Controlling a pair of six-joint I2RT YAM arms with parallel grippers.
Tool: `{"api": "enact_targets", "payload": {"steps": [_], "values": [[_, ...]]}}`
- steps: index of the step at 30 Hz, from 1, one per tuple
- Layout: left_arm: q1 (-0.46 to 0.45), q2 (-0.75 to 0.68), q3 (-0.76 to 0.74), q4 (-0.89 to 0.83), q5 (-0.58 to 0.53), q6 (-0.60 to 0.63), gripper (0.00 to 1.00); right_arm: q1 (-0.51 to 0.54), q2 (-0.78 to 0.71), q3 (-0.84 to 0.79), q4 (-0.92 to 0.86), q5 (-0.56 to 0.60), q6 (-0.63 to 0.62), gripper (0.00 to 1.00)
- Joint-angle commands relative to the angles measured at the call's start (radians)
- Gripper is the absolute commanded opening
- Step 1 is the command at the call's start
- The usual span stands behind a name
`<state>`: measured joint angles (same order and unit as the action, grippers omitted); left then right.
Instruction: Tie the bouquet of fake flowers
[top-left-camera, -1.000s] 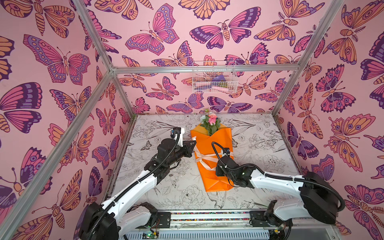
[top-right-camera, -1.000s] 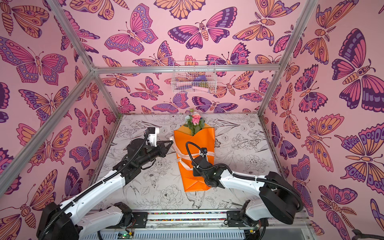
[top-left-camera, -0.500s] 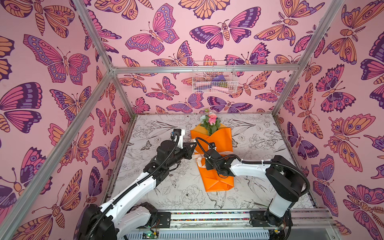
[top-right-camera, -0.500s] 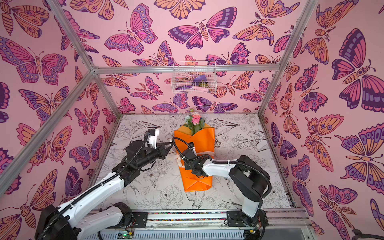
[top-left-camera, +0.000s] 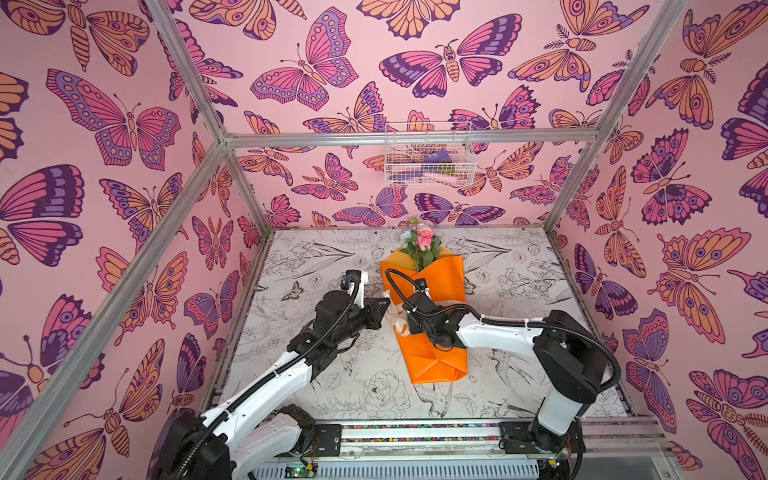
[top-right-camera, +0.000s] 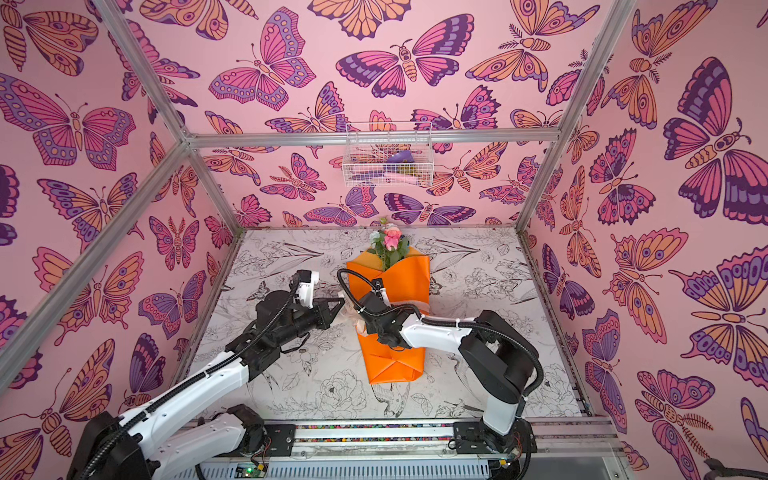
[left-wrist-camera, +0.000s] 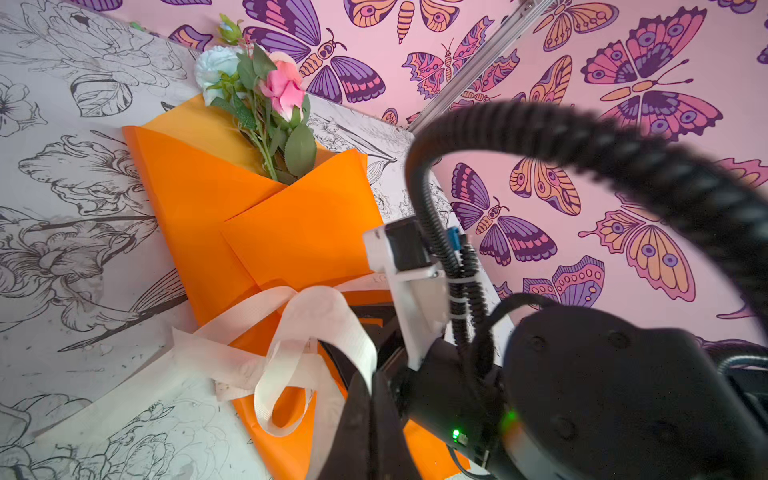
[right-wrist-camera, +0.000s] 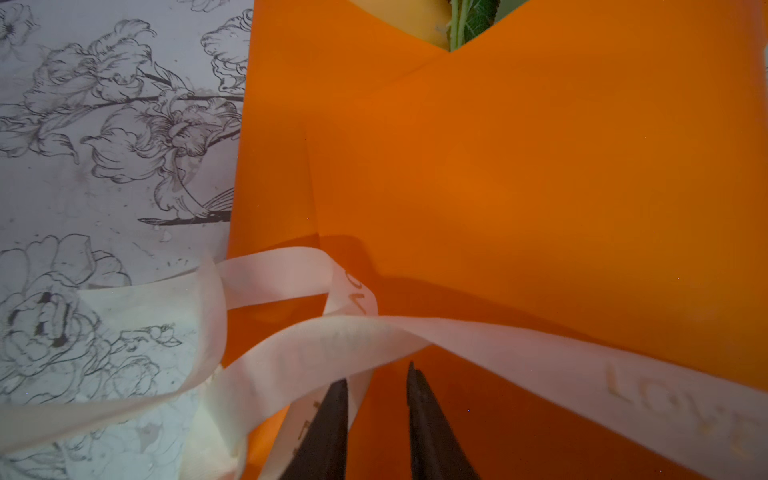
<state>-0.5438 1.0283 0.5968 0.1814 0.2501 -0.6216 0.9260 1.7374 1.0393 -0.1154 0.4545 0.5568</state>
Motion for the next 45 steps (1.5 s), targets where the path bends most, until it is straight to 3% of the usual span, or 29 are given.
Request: {"api": "enact_targets", "payload": {"steps": [1,14,17,23,29,39,45], "values": [[-0.004,-0.013,-0.023,-0.019,-0.014,-0.008,0.00,0.021,-0.050,-0.010,-0.072,-0.005,0.035,0.32],[-0.003,-0.010,-0.041,-0.030,-0.022,-0.015,0.00,0.046,-0.224,0.029,-0.242,-0.126,0.057,0.25],[-0.004,-0.010,-0.042,-0.027,-0.020,-0.017,0.00,0.014,-0.177,0.121,-0.341,-0.160,0.050,0.28],[-0.004,-0.016,-0.046,-0.021,-0.029,-0.021,0.00,-0.063,0.057,0.356,-0.525,-0.303,-0.024,0.37],[-0.004,-0.006,-0.045,-0.014,-0.026,-0.025,0.00,-0.071,0.202,0.484,-0.540,-0.399,-0.094,0.45],[-0.005,0.001,-0.049,-0.011,-0.034,-0.027,0.00,-0.071,0.326,0.525,-0.546,-0.402,-0.131,0.40],[-0.005,0.007,-0.048,-0.005,-0.031,-0.026,0.00,-0.075,0.353,0.545,-0.561,-0.374,-0.126,0.27]]}}
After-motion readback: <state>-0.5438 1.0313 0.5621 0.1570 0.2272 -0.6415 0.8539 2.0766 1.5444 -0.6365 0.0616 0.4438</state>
